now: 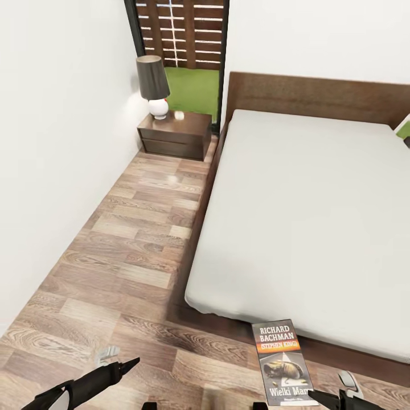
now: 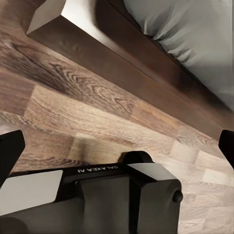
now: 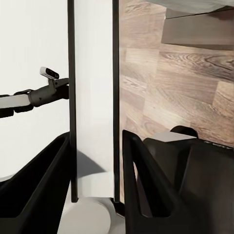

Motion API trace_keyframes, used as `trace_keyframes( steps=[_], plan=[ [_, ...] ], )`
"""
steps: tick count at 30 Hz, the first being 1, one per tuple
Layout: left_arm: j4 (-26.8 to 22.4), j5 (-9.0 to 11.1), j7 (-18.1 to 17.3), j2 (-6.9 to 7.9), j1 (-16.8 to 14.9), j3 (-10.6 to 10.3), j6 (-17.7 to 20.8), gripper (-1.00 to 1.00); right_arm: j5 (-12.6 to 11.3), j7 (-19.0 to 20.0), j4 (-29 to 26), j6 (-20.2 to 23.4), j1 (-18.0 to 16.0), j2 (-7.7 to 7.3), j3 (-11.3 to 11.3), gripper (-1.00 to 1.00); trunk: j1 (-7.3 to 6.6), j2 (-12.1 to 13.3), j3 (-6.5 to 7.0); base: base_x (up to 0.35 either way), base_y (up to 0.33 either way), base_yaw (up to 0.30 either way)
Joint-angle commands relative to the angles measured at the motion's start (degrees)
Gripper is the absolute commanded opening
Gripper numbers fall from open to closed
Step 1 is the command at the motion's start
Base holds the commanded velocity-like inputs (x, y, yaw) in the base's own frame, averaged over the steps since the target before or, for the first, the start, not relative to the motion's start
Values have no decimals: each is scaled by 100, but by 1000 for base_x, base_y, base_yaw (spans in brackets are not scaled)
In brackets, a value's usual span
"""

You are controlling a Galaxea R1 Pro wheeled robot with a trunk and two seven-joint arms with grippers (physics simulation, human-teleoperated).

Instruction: In the bedroom, move the book from the bed onto either nightstand, and place the two sandals side by side next to the bed.

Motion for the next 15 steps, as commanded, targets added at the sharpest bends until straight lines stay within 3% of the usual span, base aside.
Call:
trace_keyframes(
  steps=[1,15],
  plan=[
    [2,-25,-27,-1,-2,46,23,100,-19,21,2,47,-2,-2,7,-100,-22,38,15,0,0,0],
    [152,-41,-12,-76,-3,46,23,100,-19,20,2,40,-2,1,7,-100,-329,600,266,0,0,0]
  ],
)
